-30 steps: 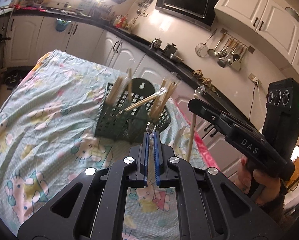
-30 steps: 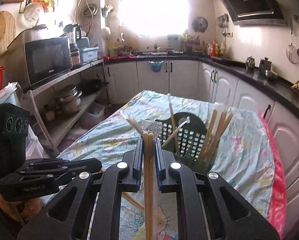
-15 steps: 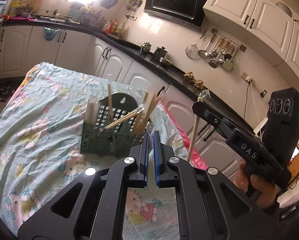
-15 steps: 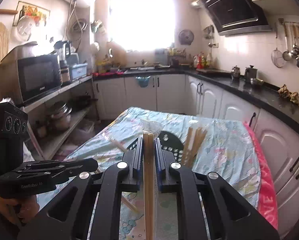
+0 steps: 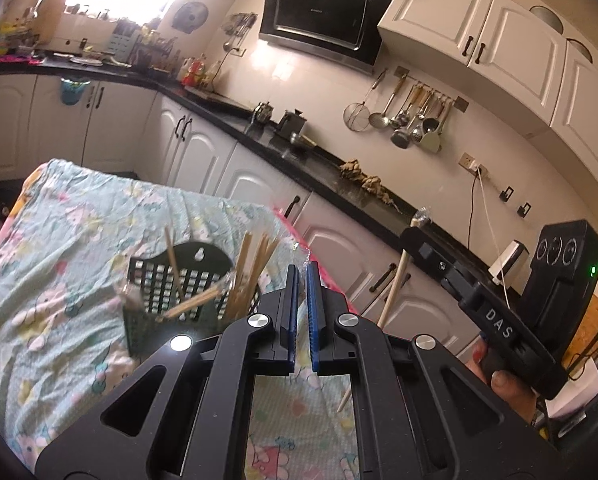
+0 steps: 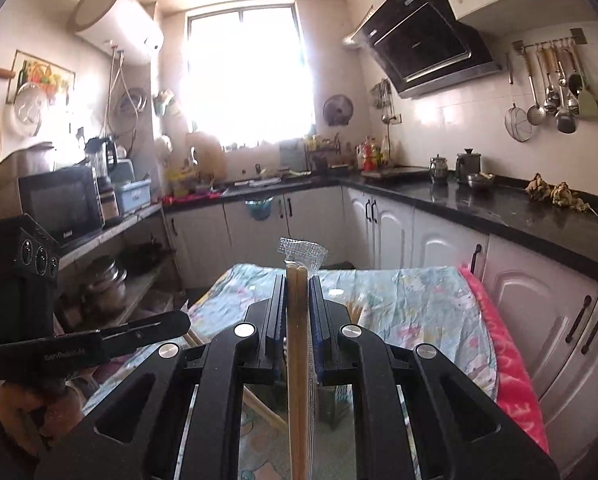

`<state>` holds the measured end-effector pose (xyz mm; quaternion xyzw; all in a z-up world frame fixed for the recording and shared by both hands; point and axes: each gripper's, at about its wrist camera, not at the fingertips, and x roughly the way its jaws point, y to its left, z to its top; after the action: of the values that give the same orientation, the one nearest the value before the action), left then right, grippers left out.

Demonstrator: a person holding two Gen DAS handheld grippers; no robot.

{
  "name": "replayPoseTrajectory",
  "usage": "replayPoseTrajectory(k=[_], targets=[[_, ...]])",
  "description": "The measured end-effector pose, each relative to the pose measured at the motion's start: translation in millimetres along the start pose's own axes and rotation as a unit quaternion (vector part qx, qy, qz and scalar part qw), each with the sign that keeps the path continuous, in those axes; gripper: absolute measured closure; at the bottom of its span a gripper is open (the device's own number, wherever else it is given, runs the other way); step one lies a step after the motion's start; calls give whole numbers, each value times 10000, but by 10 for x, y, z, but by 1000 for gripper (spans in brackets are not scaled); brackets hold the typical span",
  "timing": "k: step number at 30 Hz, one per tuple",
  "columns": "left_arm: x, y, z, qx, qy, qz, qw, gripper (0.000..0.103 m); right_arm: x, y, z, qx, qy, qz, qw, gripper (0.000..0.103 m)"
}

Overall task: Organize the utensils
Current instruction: 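Lift the right tool's chopstick up over the caddy while the left tool raises its own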

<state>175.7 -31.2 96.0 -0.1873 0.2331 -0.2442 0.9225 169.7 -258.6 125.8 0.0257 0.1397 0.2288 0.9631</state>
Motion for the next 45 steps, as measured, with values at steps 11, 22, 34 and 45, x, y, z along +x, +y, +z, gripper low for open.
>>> replayPoseTrajectory(k=[11,22,34,45], targets=[[-35,-54,482,114,-397,-13,9991,101,56,-51,401,-72,-513,51,9986,92],[-252,-48,924,296,-945,175,9949,101,256,-12,674,-284,-889,68,9956,92],[-288,284,1004,284,-1072,675,9915,101,568,-10,693,-301,-1169,194,9925,92],[5,517,771,301,-727,956,9923,101,974,-26,396,-331,-1091,109,9934,92]])
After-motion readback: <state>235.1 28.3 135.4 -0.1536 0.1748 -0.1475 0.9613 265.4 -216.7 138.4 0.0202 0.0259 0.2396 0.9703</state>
